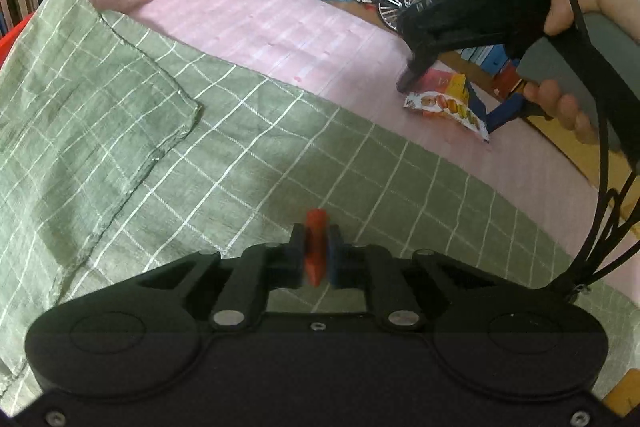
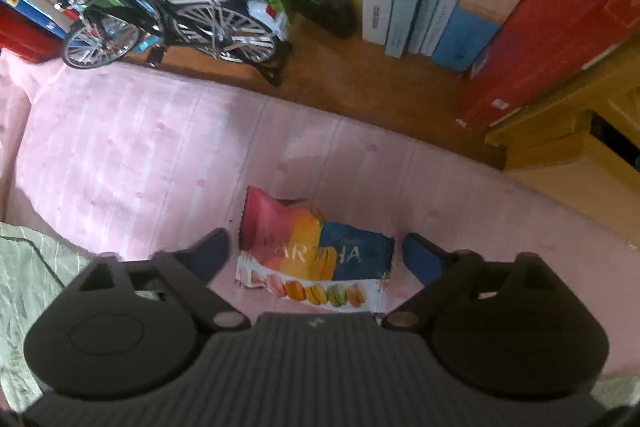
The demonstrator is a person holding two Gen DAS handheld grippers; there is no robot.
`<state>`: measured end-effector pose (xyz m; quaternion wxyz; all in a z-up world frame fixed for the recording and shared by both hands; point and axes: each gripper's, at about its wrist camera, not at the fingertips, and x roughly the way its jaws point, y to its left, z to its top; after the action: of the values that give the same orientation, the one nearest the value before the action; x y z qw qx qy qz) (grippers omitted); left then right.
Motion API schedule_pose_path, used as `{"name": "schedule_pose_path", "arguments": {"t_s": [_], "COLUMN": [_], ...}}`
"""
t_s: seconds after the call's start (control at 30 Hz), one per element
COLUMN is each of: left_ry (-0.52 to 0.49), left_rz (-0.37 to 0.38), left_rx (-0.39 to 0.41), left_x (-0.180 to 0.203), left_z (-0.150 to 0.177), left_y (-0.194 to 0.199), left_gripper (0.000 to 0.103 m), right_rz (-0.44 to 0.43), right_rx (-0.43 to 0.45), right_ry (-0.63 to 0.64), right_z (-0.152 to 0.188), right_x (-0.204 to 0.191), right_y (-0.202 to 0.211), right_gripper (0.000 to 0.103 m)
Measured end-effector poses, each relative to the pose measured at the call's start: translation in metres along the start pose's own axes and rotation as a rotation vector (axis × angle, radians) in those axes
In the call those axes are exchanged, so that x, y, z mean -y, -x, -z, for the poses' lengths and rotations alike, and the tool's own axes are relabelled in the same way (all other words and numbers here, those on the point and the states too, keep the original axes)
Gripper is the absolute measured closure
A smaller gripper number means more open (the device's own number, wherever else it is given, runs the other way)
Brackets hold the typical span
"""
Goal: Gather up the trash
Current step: 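Grasp the colourful snack packet with the right gripper while the left grasps the other red candy piece, then carry the snack packet and red candy piece over the black bin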
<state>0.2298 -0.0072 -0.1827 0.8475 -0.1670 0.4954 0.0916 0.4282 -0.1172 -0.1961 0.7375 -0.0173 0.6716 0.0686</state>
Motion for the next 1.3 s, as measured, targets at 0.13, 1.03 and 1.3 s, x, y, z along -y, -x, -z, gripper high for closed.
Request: {"name": "schedule_pose_path", "arguments": {"t_s": [0.13, 1.03, 1.3], "left_ry": [0.008, -0.097, -0.095], "left_rz": [0.012, 0.089, 0.112], "left_rx": [0.012, 0.133, 0.149], "left_x": [-0.001, -0.005, -0.029], "left_z": [-0.001, 0.016, 0.046], "left_y": [0.006, 0.119, 0.163], "left_gripper": [0.093, 0.094, 0.094], "right_rz": [-0.002, -0.159, -0.180], "right_rx": [0.019, 0.073, 0.076], "right_ry": [0.026, -0.041, -0.022], "right_z": [0.005, 0.121, 0.172], "right_x": [0.000, 0.035, 0.012], "right_y": [0.010, 0.145, 0.170], "right_gripper": [0.045, 0.052, 0.052]}}
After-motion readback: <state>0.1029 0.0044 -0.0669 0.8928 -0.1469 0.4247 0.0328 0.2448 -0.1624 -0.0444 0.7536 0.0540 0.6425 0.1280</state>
